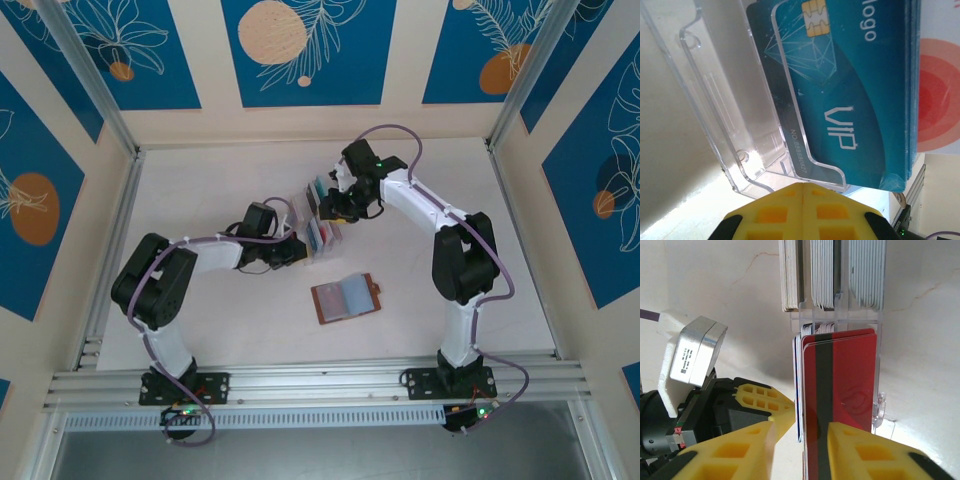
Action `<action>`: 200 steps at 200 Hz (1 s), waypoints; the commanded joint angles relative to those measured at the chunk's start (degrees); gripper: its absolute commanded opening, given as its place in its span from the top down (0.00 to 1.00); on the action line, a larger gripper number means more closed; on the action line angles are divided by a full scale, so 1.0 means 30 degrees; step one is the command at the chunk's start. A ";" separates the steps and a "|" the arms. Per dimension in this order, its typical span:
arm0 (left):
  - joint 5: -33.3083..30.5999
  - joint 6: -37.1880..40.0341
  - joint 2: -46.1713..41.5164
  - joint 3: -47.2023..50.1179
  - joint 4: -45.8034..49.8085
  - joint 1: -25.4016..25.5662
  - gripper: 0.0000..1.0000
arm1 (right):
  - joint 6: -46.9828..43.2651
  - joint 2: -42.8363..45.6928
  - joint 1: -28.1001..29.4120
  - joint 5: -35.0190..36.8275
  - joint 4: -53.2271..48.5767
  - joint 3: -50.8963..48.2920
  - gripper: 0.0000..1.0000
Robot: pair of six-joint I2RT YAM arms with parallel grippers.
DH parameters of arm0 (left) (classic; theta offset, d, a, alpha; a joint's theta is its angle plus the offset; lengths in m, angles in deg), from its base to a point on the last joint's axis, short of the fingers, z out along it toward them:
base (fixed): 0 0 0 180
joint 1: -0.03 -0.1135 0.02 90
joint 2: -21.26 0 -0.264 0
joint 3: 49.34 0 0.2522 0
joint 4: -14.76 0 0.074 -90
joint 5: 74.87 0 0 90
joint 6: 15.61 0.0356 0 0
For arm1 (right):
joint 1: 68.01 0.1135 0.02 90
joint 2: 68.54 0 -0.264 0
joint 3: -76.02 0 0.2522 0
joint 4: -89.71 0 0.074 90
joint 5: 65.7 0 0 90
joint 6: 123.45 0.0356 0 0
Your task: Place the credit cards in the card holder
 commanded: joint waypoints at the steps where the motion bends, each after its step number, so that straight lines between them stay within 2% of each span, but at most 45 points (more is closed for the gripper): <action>1: 0.0420 -0.0031 0.0228 0.0249 -0.0369 -0.0212 0.96 | -0.0147 -0.0081 0.0017 0.0261 -0.0922 0.0957 0.61; 112: 0.0497 -0.0148 0.0287 0.0330 -0.0660 -0.0226 0.96 | -0.0542 -0.1387 0.0607 -0.0214 -0.1709 0.1869 0.58; 200: 0.0593 -0.0265 0.0412 0.0462 -0.0923 -0.0292 0.96 | -0.0412 -0.0562 0.0344 -0.1226 -0.1023 0.1431 0.63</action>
